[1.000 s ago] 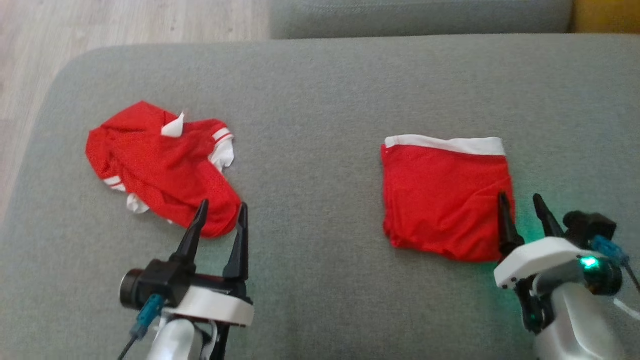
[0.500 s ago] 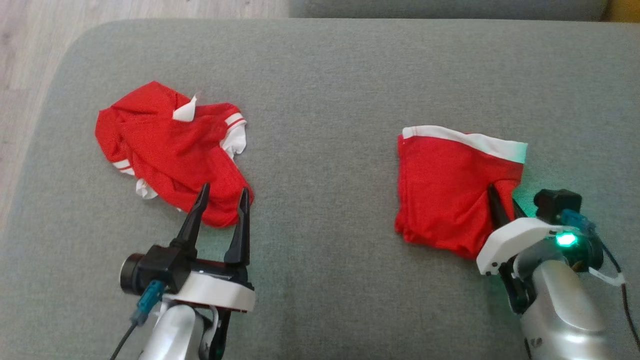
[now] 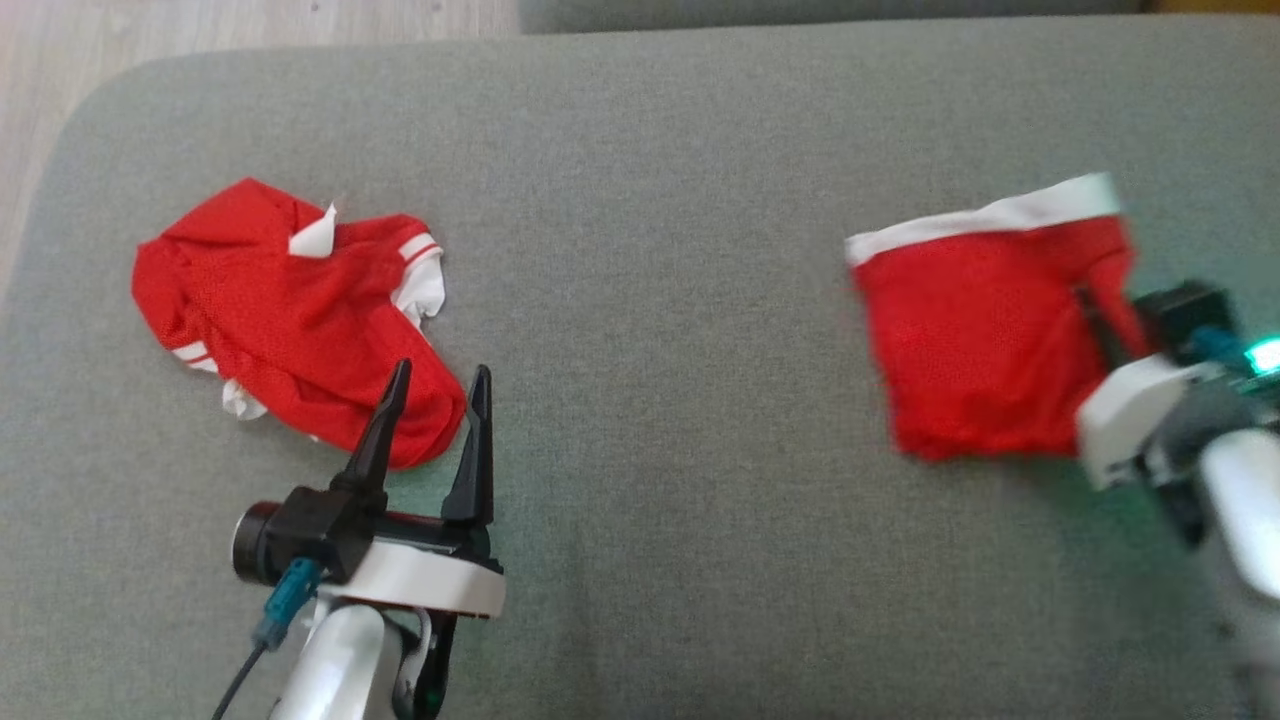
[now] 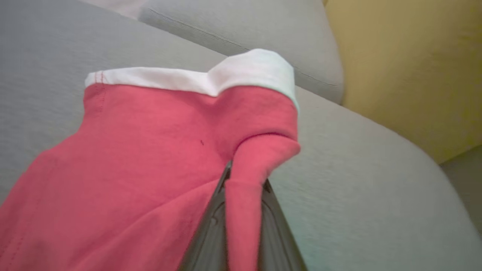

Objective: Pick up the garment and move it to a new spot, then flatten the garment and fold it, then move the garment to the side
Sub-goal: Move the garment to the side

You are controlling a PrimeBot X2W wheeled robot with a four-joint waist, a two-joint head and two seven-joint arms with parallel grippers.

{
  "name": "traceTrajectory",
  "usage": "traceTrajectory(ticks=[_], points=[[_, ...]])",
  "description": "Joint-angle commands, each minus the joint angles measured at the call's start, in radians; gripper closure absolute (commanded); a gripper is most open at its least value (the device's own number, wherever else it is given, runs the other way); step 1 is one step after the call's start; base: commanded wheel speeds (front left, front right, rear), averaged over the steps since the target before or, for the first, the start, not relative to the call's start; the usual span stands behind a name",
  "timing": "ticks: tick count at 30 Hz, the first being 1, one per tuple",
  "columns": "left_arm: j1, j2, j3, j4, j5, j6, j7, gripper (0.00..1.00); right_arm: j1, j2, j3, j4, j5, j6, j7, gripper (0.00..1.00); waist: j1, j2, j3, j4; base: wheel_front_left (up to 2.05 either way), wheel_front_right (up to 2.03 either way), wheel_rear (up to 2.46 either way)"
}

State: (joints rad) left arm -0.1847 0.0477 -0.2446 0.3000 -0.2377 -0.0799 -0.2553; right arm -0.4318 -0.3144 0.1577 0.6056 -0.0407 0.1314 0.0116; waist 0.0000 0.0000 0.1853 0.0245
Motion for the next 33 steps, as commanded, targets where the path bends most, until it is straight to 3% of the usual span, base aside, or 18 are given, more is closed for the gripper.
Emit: traceTrajectory(ticks=[1,6,12,17,23,24,25,26,27,33], points=[[-0.046,0.003,0.037,-0.037,0.004,-0.002,-0.006,0.0,-0.037,-0.048,0.023,-0.036,0.007,-0.001,0.008,1.0,0.0,0.0,0.016,-0.001,0.0,0.0,0.0],[-0.065,0.003,0.036,-0.04,0.009,-0.009,-0.006,0.0,-0.07,-0.216,0.017,-0.015,0.03,-0.001,0.04,1.0,0.0,0.0,0.061,0.011,0.0,0.0,0.0],[-0.085,0.003,0.042,-0.038,0.015,-0.016,-0.006,0.0,-0.11,-0.334,-0.05,0.063,0.03,-0.001,0.043,1.0,0.0,0.0,0.1,0.031,0.0,0.0,0.0],[-0.093,0.003,0.049,-0.04,0.017,-0.022,-0.006,0.0,-0.153,-0.364,-0.114,0.133,0.019,-0.001,0.02,1.0,0.0,0.0,0.117,0.037,0.0,0.0,0.0],[-0.098,0.003,0.054,-0.035,0.022,-0.026,-0.006,0.0,-0.188,-0.344,-0.179,0.201,-0.017,-0.001,0.001,1.0,0.0,0.0,0.119,0.036,0.0,0.0,0.0],[-0.098,0.003,0.055,-0.034,0.024,-0.027,-0.006,0.0,-0.191,-0.341,-0.187,0.206,-0.023,-0.001,-0.006,0.69,0.0,0.0,0.118,0.036,0.0,0.0,0.0],[-0.098,0.003,0.055,-0.033,0.026,-0.027,-0.006,0.0,-0.193,-0.333,-0.194,0.21,-0.023,-0.001,-0.015,0.67,0.0,0.0,0.116,0.035,0.0,0.0,0.0],[-0.098,0.003,0.055,-0.031,0.027,-0.028,-0.006,0.0,-0.193,-0.327,-0.191,0.211,-0.028,-0.001,-0.025,0.27,0.0,0.0,0.114,0.035,0.0,0.0,0.0],[-0.098,0.003,0.057,-0.03,0.029,-0.028,-0.006,0.0,-0.194,-0.319,-0.191,0.212,-0.032,-0.001,-0.032,0.0,0.0,0.0,0.111,0.034,0.0,0.0,0.0],[-0.087,0.003,0.067,-0.025,0.028,-0.026,-0.006,0.0,-0.204,-0.269,-0.219,0.201,-0.038,-0.001,-0.068,0.0,0.0,0.0,0.072,0.024,0.0,0.0,0.0]])
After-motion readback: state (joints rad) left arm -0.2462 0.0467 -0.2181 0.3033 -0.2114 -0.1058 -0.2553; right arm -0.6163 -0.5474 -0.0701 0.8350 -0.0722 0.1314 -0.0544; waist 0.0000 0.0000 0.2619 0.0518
